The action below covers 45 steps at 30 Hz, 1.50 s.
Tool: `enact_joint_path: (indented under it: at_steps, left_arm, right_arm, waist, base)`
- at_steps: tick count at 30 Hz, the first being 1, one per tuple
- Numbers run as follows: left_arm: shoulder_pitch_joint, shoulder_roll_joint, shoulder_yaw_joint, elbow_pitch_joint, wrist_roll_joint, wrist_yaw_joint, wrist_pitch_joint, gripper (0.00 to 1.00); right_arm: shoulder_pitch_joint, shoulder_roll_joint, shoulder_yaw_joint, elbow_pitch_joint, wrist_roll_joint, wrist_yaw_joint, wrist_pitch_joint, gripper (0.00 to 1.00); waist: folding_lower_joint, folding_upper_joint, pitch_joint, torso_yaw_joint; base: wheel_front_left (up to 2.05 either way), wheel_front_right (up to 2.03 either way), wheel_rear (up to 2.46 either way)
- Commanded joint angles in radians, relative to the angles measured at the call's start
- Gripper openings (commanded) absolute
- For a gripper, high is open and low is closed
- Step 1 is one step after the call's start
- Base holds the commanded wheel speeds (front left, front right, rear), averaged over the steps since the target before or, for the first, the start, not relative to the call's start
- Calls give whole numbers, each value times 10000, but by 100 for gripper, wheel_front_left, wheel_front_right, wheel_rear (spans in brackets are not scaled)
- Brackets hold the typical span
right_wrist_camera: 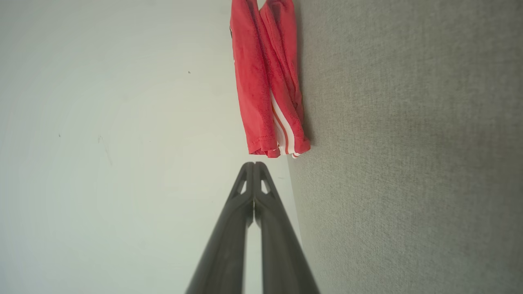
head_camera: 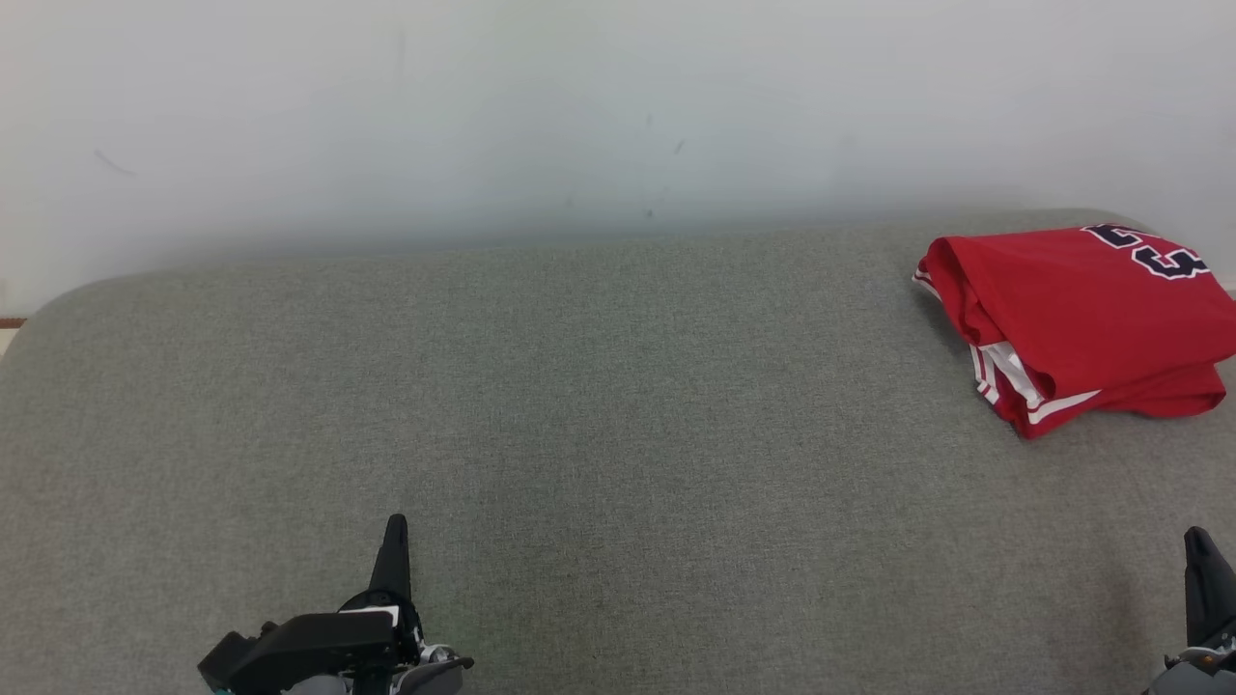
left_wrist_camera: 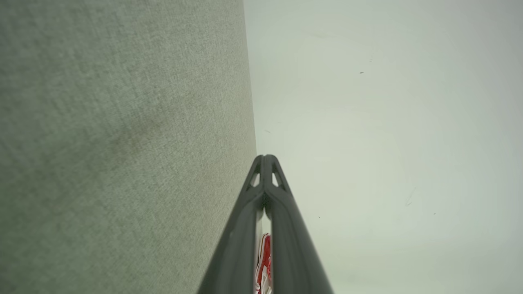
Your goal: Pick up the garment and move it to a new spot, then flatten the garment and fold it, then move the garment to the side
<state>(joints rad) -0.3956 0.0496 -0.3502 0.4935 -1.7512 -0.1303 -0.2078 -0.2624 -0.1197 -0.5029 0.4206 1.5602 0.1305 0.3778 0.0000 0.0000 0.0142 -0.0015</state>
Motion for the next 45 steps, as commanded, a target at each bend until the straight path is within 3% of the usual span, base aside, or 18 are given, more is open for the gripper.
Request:
enact_joint_path:
  at_steps: [1,45]
  left_arm:
    - [-67,12,-5,44,-49,-31,28,0]
    - [-67,12,-6,41,-51,-31,27,0]
  right_arm:
    - [-49,-46,-3,13,68,4,-11,0]
    - [-45,-53,5,13,78,4,-19,0]
  waist:
    - [0,0,0,0]
    - [0,0,0,0]
  base:
    - [0,0,0]
    - [0,0,0]
